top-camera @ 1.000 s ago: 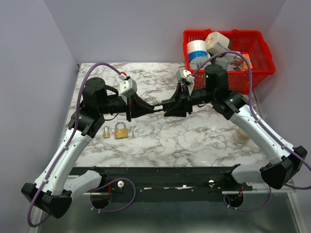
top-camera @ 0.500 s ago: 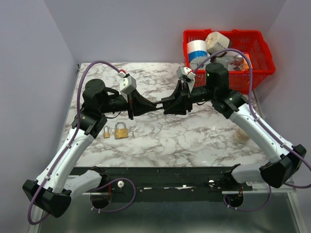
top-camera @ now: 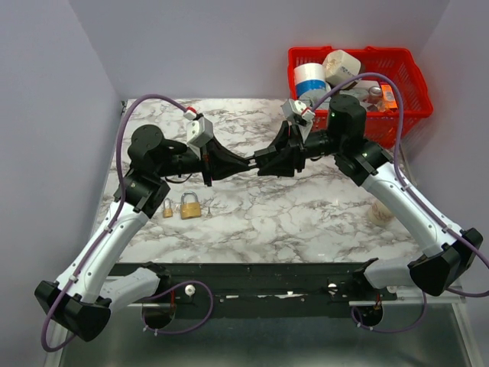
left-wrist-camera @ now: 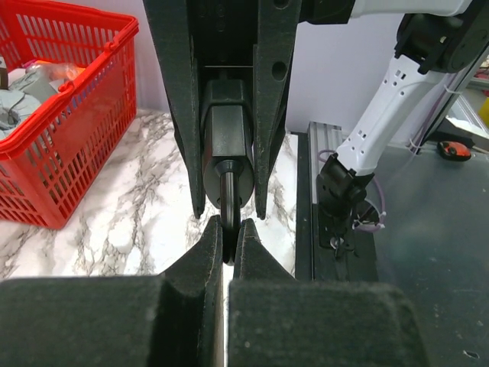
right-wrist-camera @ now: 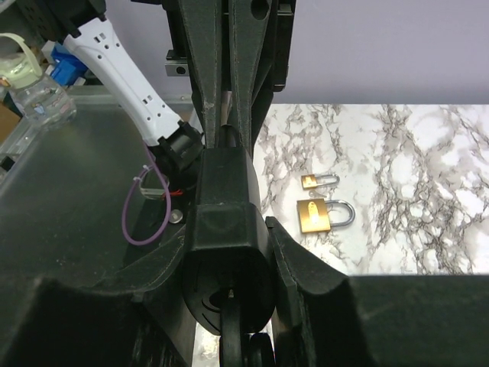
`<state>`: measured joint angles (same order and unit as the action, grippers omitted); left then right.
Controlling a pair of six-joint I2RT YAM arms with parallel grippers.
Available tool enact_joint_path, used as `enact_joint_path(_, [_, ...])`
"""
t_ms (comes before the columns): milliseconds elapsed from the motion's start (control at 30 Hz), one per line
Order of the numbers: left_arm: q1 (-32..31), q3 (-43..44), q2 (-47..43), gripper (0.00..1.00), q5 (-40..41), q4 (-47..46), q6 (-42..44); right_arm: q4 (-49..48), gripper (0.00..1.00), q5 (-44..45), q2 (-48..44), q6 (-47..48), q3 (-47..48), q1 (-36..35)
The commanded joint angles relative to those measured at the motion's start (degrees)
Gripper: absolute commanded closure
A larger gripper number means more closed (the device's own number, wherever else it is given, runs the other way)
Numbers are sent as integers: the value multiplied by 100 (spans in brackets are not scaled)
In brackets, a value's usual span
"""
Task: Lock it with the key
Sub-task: Lock the lock.
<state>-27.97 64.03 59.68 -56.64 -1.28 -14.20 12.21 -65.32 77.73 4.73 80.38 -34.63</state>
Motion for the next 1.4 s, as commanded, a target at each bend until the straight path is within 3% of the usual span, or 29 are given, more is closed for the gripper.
enact_joint_path(0, [-824,417,658,100,162,-1332,-39,-368,99,-253,567,265,83,-923])
enact_joint_path(133, [-824,488,580,100,101,-903,153,-307,99,-16,427,309,31,-853])
enact_joint_path(267, [-781,479,326,100,189,397,1145,9,99,221,330,361,74,-615])
enact_joint_path(433, [-491,628,88,100,329,2022,2455,1397,99,502,146,1318,180,-527])
enact_joint_path(567, [-298,830,158,100,566,2703,3098,1662,99,896,-82,1636,-22,-518])
enact_joint_path(600, [-245,804,149,95,558,2573,2994,1479,99,976,-135,1567,-101,-518])
enact_joint_path(633, [-105,743,114,75,549,2354,2714,1330,99,1099,-171,1453,-127,-518])
enact_joint_path(667, [-17,629,79,65,558,2038,2337,1145,99,1318,-240,1182,-163,-510])
enact_joint_path(733, [220,225,-9,56,435,879,907,487,99,1469,-259,943,-259,-509])
enact_joint_path(800, [467,-73,0,57,251,184,-278,74,99,1662,-233,705,-251,-501])
enact_joint_path(900, [538,-241,26,63,276,-644,-716,-8,99,1654,-154,696,-145,-492])
enact_joint_path(1033, [704,-312,-193,35,548,-618,-548,-130,99,1777,-127,696,-128,-466])
enact_joint_path(1167, [1003,-575,-220,27,461,-1373,-1731,-701,99,1909,-197,485,-259,-439])
enact_joint_path(1300, [1021,-1014,-272,29,-91,-2358,-1851,-799,99,1567,-136,406,-172,-430])
enact_joint_path(1367, [1021,-989,-290,38,-363,-1940,-1352,-790,99,1426,-171,397,-198,-422])
